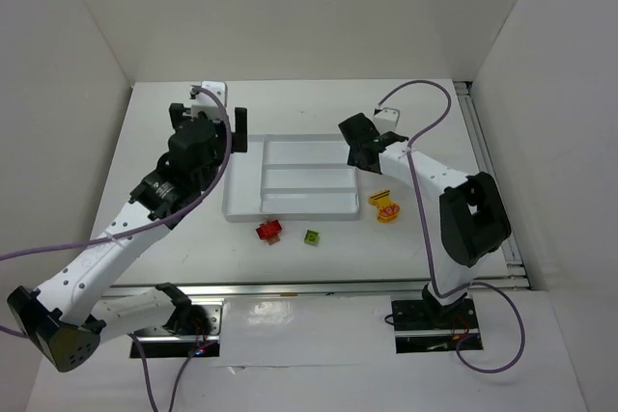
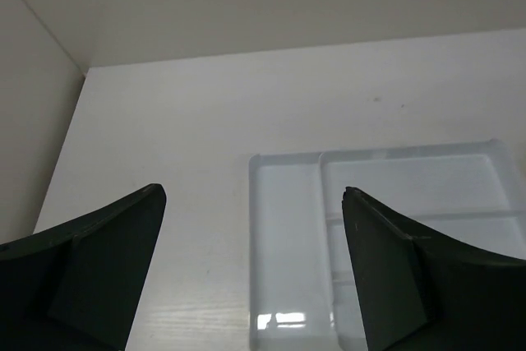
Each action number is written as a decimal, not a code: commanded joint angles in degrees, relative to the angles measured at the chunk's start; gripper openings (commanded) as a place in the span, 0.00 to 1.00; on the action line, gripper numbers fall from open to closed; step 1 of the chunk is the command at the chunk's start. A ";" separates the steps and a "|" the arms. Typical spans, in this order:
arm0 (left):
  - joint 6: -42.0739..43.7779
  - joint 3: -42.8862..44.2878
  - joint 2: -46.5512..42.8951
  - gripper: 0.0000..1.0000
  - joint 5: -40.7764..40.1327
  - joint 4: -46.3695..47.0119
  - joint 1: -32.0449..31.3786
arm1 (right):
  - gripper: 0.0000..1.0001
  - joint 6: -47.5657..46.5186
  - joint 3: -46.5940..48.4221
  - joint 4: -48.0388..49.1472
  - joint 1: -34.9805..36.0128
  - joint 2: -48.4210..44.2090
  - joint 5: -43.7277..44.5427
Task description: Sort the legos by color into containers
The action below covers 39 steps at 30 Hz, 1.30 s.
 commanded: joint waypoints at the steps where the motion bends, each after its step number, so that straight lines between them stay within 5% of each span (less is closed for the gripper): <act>1: 0.89 -2.46 -2.62 1.00 -2.75 -8.04 -0.01 | 1.00 -0.30 -3.06 3.73 0.99 -5.00 -1.01; 13: 0.73 -10.56 -9.58 1.00 10.27 0.14 -0.01 | 0.96 -3.47 -1.85 4.27 0.38 -5.01 -5.13; 15: -8.04 -8.64 -6.52 1.00 6.59 -4.06 -0.01 | 0.94 -6.88 -1.85 6.98 -1.63 -4.39 -8.72; 16: -8.59 -6.28 -4.67 1.00 7.80 -6.34 -0.01 | 0.88 -8.37 -1.85 8.91 -2.51 -3.87 -10.48; 21: -13.85 -0.20 5.53 1.00 10.53 -17.77 -0.01 | 0.88 -6.89 0.79 8.92 -7.26 -2.19 -15.34; 26: -21.59 -5.35 5.54 0.81 18.60 -19.64 -0.01 | 0.86 -9.70 -5.88 12.96 -4.37 -10.25 -19.81; 32: -33.46 -14.41 7.91 0.75 27.14 -17.98 -3.16 | 0.87 -9.09 -13.01 12.36 -1.81 -17.12 -27.28; 33: -32.25 -15.38 8.44 0.63 27.15 -15.18 -4.31 | 0.87 -9.09 -13.71 12.35 -1.21 -17.66 -27.29; 39: -32.32 -15.57 16.87 0.71 24.25 -13.93 -9.41 | 0.87 -12.07 -13.71 9.36 1.87 -20.21 -33.35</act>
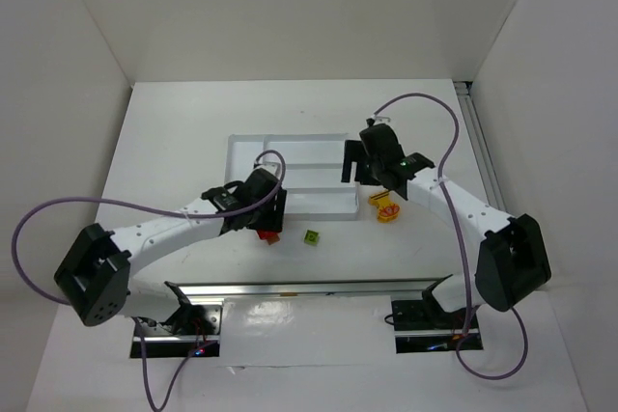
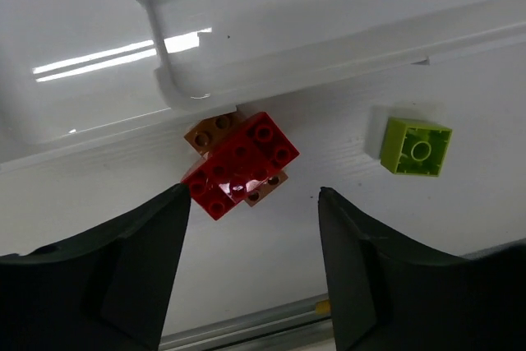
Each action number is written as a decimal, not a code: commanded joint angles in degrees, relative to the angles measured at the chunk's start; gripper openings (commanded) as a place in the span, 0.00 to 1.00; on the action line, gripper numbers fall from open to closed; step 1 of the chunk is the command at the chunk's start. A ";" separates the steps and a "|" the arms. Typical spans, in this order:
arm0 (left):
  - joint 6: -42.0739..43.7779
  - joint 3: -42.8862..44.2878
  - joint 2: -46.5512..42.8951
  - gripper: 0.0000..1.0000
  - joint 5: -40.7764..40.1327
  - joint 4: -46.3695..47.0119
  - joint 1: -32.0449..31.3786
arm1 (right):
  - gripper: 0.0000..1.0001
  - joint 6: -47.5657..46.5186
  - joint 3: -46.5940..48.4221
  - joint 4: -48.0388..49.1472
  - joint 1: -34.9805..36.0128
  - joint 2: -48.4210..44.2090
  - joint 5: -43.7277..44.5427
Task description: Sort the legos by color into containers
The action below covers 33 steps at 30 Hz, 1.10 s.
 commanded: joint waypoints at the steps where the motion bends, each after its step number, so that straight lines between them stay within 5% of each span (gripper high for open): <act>1: -2.51 0.95 3.06 0.77 -2.24 3.15 -1.20 | 0.87 -2.03 -0.21 -0.95 2.94 -2.18 -4.26; 10: -0.49 0.87 9.23 0.84 -7.18 3.41 -3.84 | 0.90 -0.89 -0.91 -3.15 4.62 -1.13 1.88; 16: -0.49 -0.54 9.75 0.84 -1.74 6.31 -5.23 | 0.91 -0.88 -0.91 -3.77 4.62 -0.60 3.65; 33: -9.62 1.91 12.92 0.65 -5.51 1.92 -9.73 | 0.91 -0.88 -1.96 -3.77 4.62 -0.07 5.32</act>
